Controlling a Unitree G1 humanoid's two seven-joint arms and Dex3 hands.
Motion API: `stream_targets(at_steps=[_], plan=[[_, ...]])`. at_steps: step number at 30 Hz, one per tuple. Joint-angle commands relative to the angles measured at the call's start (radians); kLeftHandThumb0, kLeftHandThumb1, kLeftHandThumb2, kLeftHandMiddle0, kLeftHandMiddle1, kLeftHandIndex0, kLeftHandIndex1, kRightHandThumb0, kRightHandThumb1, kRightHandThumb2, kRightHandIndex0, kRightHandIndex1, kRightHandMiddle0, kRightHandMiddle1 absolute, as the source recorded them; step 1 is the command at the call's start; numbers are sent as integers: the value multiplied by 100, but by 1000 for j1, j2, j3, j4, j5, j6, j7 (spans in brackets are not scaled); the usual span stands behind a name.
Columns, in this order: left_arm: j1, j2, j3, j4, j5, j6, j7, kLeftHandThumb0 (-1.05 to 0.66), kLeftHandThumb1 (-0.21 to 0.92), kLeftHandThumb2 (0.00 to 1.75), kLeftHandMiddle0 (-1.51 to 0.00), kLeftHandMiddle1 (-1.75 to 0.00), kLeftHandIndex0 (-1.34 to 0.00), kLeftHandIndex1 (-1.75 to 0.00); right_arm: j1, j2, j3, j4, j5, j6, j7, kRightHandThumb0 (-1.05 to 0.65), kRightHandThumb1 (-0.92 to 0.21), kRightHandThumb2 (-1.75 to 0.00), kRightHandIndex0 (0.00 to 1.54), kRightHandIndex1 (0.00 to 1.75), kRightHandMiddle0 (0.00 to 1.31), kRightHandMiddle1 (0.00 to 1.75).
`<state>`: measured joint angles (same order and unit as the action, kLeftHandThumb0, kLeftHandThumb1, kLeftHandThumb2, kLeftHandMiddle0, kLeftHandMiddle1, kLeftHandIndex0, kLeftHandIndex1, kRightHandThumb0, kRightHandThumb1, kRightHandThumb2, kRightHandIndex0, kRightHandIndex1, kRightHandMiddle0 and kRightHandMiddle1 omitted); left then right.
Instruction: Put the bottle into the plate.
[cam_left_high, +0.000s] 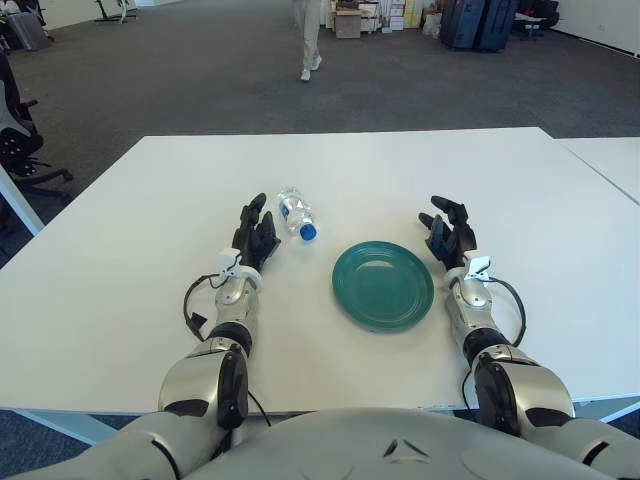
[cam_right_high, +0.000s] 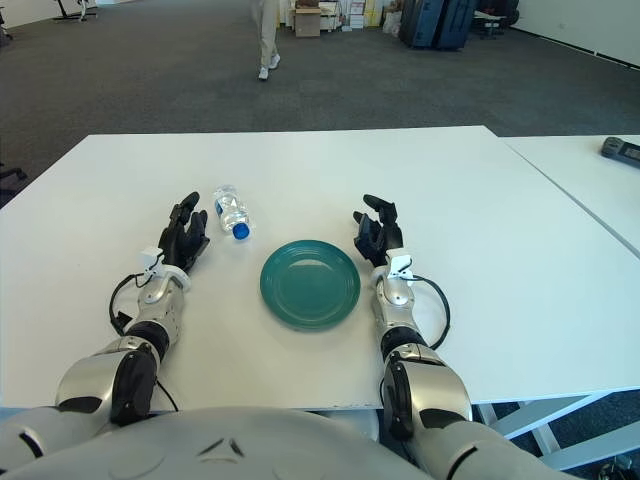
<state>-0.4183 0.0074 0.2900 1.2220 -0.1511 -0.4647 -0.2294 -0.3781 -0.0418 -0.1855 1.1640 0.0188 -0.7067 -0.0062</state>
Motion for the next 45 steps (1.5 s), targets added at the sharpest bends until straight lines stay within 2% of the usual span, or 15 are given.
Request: stream_targets(at_steps=[1,11,20,23,28,32,36,38,39,43,45], plan=[[39,7,0,39,2,61,21,-72,92,77,-31,-3,0,-58,84,41,11,70,-5,39,0,-61,-92,-83,36,40,0,95],[25,11,-2,35,3,82,27,-74,92,77,-33,-4,0,-64,84,39,12,68,0,42,7,-61,-92,-83,39,42,0,96],[-72,58,-8,37,4,255,62,-79,92,77,-42,-8,0,-85,81,40,8,70,8,40,5,-62,-92,-82,41,44,0,98],[-116,94,-11,43,9,308,55,-80,92,77,-46,-10,0,-90,81,39,10,68,5,37,2,-63,-92,-82,40,43,0,98],[-171,137,-43,43,45,322,50,-78,92,76,-52,-14,0,-97,79,37,13,66,2,37,-2,-64,-92,-83,39,43,0,97],[-198,166,-136,43,151,262,94,-70,92,73,-53,-17,0,-99,78,35,15,67,0,38,-7,-63,-92,-83,40,44,0,97],[-243,223,-295,51,332,207,155,-62,92,67,-49,-17,0,-97,76,35,16,67,0,38,-9,-63,-92,-82,41,45,0,99],[-255,240,-343,55,388,186,177,-60,92,64,-47,-17,0,-96,76,35,16,67,0,37,-9,-63,-92,-82,42,45,0,99],[-264,261,-397,54,450,161,203,-59,92,63,-46,-17,0,-95,77,35,17,67,0,37,-10,-63,-92,-82,42,46,0,100],[-307,330,-581,59,663,74,310,-66,92,51,-37,-11,0,-79,76,34,19,67,-1,38,-12,-63,-92,-82,41,46,0,99],[-328,354,-651,67,745,48,371,-72,92,41,-33,-7,0,-70,77,34,21,66,-1,36,-11,-63,-92,-80,41,46,0,99]])
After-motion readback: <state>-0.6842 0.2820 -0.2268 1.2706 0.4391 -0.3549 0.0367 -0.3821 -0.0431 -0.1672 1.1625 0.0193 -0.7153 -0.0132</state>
